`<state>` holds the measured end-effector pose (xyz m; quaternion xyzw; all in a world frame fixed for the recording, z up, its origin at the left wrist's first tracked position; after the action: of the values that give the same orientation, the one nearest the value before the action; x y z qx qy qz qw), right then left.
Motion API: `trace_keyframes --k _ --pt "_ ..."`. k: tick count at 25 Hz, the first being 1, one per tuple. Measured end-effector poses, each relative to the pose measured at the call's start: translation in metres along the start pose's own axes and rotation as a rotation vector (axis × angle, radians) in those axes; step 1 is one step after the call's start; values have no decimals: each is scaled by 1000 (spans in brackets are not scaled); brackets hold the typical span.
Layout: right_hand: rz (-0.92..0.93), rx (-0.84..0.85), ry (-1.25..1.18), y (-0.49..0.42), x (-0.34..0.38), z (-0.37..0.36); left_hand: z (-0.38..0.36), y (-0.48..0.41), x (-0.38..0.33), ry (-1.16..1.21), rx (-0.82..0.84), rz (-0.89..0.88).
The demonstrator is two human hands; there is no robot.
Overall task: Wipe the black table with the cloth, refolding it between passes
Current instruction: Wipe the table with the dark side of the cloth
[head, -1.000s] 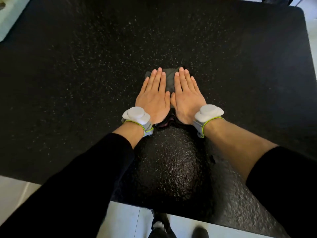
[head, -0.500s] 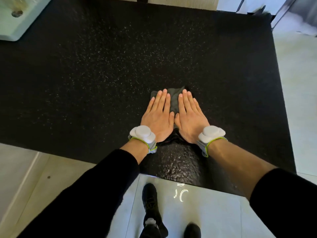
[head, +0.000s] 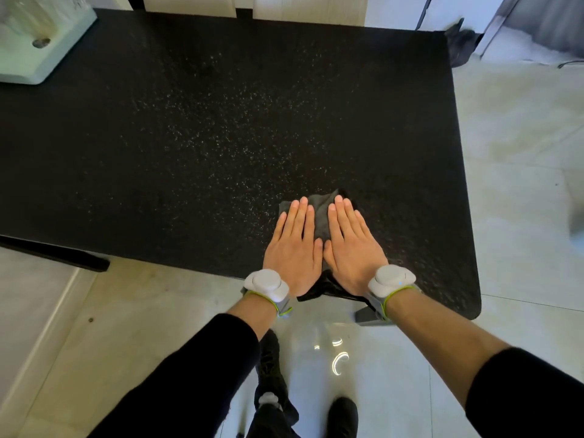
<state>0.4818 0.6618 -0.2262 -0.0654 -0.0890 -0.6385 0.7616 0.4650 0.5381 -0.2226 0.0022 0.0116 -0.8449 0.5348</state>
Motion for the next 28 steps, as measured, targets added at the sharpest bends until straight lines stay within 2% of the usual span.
trace_keyframes --k 6,14,22,28 --pt "27 -1 8 -11 -3 4 0 -9 3 3 -17 0" --pt "-71 -68 10 -100 -31 4 -3 -108 33 0 -18 -46" --pt "-230 -126 -6 -213 -78 12 -10 -243 62 -2 -9 -154" --pt "-277 -106 -29 -232 -88 14 -12 -272 65 -6 -11 -190"
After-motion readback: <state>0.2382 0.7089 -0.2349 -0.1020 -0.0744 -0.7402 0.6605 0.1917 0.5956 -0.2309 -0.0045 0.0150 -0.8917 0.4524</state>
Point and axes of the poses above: each hand's wrist, its own y-axis away from the middle knuckle, its own z-axis out of the back of the hand, x = y × z, the point moved 5 cm from there along -y, towards the middle knuckle, and after that the axes turned 6 degrees about -y, right-handed, at the moved point
